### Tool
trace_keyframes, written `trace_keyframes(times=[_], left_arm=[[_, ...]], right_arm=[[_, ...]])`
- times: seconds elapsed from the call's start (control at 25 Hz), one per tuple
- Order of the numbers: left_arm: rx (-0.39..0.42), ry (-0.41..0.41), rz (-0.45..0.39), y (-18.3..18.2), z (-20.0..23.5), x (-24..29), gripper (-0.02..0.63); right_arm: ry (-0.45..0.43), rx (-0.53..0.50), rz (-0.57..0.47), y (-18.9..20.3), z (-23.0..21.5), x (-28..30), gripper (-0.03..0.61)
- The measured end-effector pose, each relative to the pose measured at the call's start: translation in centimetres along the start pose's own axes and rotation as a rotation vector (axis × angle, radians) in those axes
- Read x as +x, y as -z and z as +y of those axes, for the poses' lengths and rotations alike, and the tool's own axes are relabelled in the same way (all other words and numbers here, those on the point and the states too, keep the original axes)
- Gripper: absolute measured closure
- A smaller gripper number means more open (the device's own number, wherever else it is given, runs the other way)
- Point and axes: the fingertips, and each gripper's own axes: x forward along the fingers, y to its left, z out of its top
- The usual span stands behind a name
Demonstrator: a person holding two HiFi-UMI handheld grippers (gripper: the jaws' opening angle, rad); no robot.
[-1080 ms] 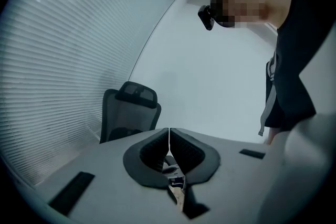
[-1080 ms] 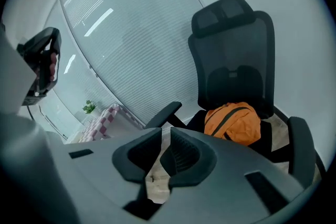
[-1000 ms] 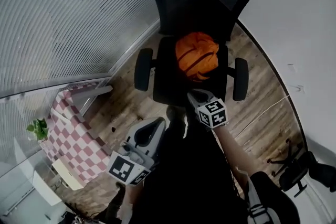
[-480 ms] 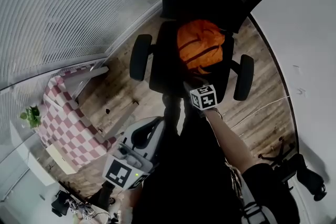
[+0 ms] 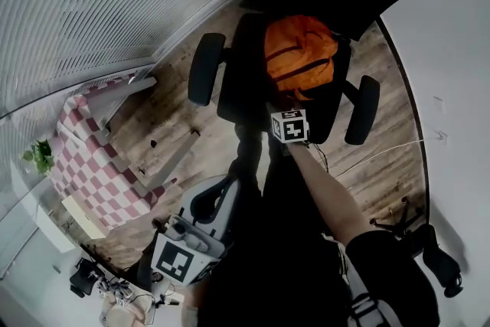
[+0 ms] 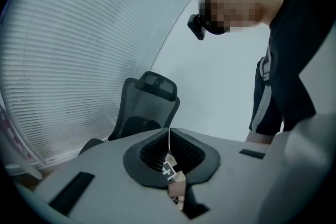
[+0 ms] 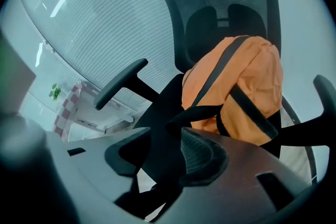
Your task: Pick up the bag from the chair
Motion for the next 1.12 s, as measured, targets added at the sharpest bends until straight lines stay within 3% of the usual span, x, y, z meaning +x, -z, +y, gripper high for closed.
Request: trace_keyframes(times=[0.36,0.64,1.12], left_arm=[[-0.019,-0.022,0.006,0.5,0.2,0.0,0.58],[-0.019,-0.023,0.015,0.7,-0.1,0.2,0.58],[0.011,-0.001,-0.002,0.4,-1.0,0.7,0.58]], right_arm=[[0.097,0.05,-0.026,-1.1,-1.2,0.9,0.396],[0.089,0.042,-0.054,-1.5,-1.2,0.2,0.496],[0.04,-0.001,-0.093,-2.1,-0.1,-1.2,0.554]])
